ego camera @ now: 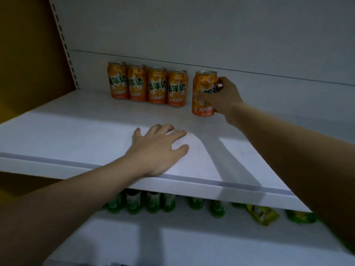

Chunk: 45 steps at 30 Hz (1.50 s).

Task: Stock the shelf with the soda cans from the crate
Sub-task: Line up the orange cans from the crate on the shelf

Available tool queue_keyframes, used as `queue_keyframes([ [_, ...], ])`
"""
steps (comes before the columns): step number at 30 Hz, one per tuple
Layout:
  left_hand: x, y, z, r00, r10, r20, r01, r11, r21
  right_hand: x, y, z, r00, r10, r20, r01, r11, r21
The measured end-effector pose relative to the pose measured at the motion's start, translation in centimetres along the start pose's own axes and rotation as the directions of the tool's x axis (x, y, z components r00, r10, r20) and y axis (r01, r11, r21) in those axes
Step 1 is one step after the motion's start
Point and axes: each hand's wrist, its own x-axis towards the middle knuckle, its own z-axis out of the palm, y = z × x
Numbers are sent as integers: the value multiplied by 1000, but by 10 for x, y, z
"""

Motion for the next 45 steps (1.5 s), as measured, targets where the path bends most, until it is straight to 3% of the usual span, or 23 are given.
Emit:
queue_keyframes([
  [8,-2,1,3,1000,-3,-13,3,1000,-6,69,26,38,993,26,-111,-30,999,-27],
  [17,-2,1,4,1000,1,-20,-1,1000,-27,80,39,53,978,52,-202,-64,996,-56],
  [25,-4,3,-1,999,-6,-54,4,1000,-29,45,30,39,974,211,-79,-219,970,-109],
  [28,-5,4,-2,997,-25,-74,22,999,-46,21,21,27,973,230,-27,-228,925,-304],
  [34,-9,7,-6,989,-85,-123,78,995,-58,-59,-6,-11,977,160,139,-28,748,-663],
  [38,-27,18,-12,965,-175,-196,180,984,8,-121,-20,-40,957,198,214,2,728,-685],
  [41,-48,30,-12,956,-236,-172,247,968,44,-162,-28,-56,951,193,243,11,762,-648],
  [45,-87,60,-14,959,-207,-192,202,978,-46,-210,-32,-67,944,179,276,18,810,-587],
])
